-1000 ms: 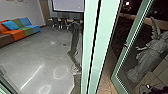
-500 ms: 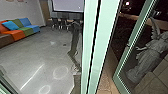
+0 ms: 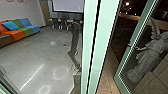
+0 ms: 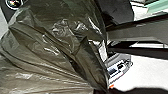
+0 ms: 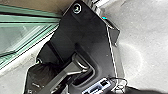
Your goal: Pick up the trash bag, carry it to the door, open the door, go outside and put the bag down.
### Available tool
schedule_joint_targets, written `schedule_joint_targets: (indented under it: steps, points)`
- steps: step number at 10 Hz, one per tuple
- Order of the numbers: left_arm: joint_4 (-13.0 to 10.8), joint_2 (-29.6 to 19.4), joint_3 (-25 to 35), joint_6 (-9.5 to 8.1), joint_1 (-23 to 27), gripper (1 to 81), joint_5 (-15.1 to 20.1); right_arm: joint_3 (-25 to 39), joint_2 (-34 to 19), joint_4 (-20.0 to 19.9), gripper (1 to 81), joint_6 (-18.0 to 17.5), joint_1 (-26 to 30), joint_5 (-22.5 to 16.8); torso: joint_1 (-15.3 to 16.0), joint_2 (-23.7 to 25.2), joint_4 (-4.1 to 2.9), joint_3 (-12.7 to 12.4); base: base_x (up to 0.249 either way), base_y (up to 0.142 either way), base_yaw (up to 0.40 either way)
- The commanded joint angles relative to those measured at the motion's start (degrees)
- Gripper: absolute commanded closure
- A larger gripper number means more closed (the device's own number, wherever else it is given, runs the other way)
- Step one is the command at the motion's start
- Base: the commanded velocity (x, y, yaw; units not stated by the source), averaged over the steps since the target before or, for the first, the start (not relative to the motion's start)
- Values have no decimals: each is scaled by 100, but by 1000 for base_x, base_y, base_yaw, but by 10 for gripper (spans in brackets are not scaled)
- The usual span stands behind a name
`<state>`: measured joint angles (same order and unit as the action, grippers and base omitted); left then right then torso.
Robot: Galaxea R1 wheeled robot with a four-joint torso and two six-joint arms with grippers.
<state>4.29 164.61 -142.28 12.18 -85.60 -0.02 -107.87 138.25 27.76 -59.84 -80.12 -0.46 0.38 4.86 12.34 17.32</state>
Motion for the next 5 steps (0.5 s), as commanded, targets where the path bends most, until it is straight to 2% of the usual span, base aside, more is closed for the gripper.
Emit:
schedule_joint_targets:
  steps: [1, 4, 5]
  points:
    - [-34, 2, 59, 48, 100, 811, 363, -1156, 759, 336, 10, 78, -475, 925, 0, 0, 0, 0, 0, 0, 0]
    - [-113, 64, -64, 48, 109, 811, 363, -2193, 1691, 397, 10, 87, -878, 899, -4, 2, 0, -5, 0, 0, 0]
    - [-113, 81, -125, 48, 109, 811, 372, -2541, 1987, 615, 10, 87, -1002, 916, -4, 2, 0, -5, 0, 0, 0]
